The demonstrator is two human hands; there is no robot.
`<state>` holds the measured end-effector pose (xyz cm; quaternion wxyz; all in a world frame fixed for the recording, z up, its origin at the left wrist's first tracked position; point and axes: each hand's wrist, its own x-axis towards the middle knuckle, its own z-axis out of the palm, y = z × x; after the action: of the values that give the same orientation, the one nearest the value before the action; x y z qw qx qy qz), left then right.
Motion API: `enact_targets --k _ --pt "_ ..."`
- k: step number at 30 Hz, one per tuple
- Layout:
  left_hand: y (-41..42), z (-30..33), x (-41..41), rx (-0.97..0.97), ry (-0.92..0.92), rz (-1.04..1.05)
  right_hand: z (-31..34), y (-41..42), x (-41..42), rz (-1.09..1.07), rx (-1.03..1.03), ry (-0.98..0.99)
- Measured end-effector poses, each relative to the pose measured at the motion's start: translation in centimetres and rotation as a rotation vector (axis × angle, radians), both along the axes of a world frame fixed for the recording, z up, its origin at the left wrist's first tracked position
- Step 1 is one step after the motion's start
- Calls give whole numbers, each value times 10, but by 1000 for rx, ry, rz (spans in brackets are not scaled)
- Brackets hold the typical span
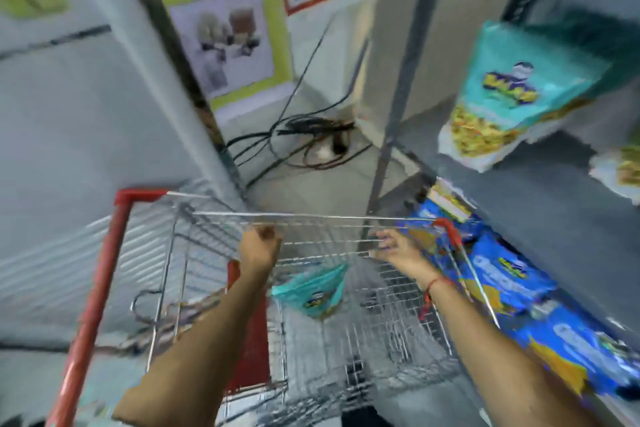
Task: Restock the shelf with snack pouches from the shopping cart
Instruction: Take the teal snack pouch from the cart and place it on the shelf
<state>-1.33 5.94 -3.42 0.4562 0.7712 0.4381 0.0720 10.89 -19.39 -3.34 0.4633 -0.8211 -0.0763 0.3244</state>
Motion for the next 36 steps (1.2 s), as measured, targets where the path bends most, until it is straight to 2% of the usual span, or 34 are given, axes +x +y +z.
enact_targets --k 3,5,6,10,12,15,18,24,30,36 --pt "-2 -66 -50 -47 344 -43 -68 8 2 150 -166 204" --pt "-16 -97 -76 -130 534 -59 -100 10 2 285 -299 231" --pt "-24 -108 -84 -193 570 -51 -109 12 1 336 -311 233" --pt "-50 -141 -77 -372 432 53 -131 28 -4 376 -180 277" --pt "-56 -150 -66 -346 389 135 -134 37 -5 325 -111 270" --pt "-59 -150 -54 -245 389 193 -137 45 -7 215 -88 146" --pt "-56 -142 -48 -149 424 179 -136 44 -7 175 -88 60" --pt "-55 -117 -34 -91 292 68 -117 21 -14 52 -71 33" --pt "-66 -58 -11 -38 15 -157 -48 -20 -31 -183 -27 -74" --pt "-90 39 30 -119 -315 -339 66 -66 -54 -395 44 -342"
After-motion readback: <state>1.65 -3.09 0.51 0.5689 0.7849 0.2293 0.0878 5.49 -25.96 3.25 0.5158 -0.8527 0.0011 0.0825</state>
